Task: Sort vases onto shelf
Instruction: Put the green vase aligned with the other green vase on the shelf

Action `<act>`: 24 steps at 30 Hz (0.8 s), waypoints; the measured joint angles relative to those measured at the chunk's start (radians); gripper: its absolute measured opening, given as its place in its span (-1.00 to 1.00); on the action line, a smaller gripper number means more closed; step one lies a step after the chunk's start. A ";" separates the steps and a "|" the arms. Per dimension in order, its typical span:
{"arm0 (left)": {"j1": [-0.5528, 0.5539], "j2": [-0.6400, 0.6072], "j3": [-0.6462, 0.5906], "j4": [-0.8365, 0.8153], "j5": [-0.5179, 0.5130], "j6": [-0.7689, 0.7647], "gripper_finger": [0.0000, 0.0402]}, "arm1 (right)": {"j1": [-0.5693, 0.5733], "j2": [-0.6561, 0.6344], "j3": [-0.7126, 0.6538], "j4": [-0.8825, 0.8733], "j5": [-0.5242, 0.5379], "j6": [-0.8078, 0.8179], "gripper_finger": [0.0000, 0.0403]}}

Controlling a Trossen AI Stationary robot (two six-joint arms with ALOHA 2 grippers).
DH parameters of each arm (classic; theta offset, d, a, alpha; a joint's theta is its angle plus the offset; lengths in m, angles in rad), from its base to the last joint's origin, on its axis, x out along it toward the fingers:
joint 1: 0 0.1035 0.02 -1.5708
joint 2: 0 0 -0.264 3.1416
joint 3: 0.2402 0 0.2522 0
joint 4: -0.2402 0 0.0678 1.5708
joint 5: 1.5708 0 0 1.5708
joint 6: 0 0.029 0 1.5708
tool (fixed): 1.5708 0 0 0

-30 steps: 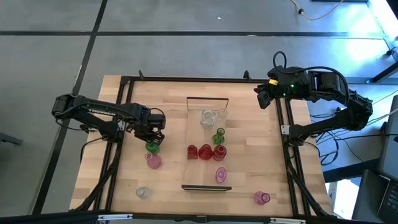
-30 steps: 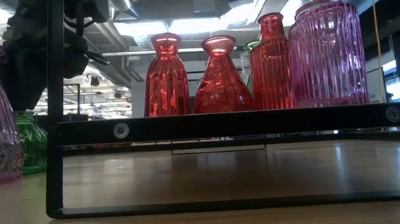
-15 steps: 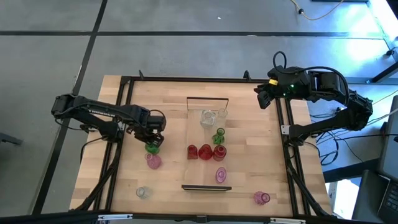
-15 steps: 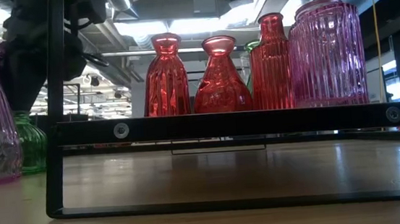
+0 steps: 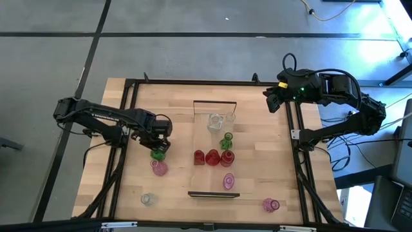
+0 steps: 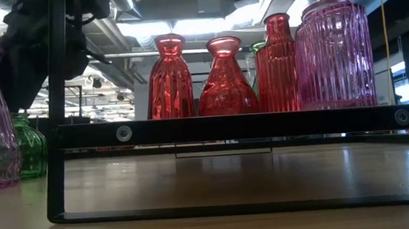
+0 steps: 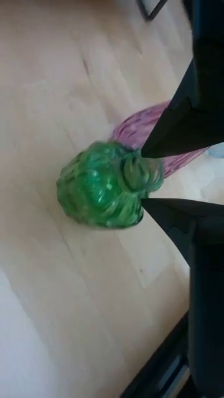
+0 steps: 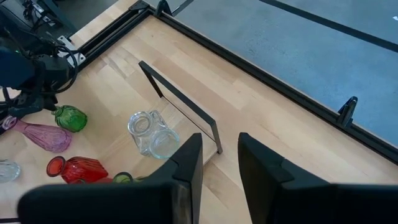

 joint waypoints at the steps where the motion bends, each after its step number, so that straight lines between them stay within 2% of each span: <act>1: 0.000 0.000 0.001 0.002 0.009 0.001 -0.46 | 0.000 0.000 0.000 0.000 0.000 0.000 -0.58; 10: -0.039 -0.001 0.001 -0.010 0.016 -0.019 -0.46 | 0.000 0.000 0.000 0.000 -0.018 0.000 -0.58; 18: -0.051 0.002 -0.001 -0.012 -0.039 -0.026 -0.46 | 0.000 0.002 0.000 0.000 -0.019 0.000 -0.58; 24: -0.062 0.002 -0.051 0.025 -0.038 -0.044 -0.46 | 0.000 0.003 0.000 0.000 -0.026 0.000 -0.58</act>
